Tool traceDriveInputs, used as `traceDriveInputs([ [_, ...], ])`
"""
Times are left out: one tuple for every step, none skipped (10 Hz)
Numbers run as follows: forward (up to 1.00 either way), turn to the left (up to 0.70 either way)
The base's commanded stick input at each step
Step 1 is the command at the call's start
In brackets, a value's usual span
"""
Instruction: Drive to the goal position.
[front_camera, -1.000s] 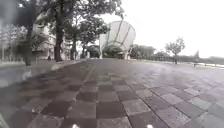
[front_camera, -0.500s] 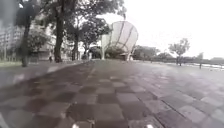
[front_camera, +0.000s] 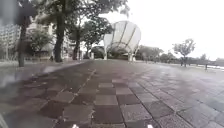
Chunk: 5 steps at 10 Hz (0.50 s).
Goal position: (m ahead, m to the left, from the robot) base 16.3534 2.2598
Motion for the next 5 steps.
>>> traceDriveInputs([
  [0.85, 0.01],
  [0.85, 0.01],
  [0.85, 0.01],
  [0.85, 0.01],
  [0.85, 0.01],
])
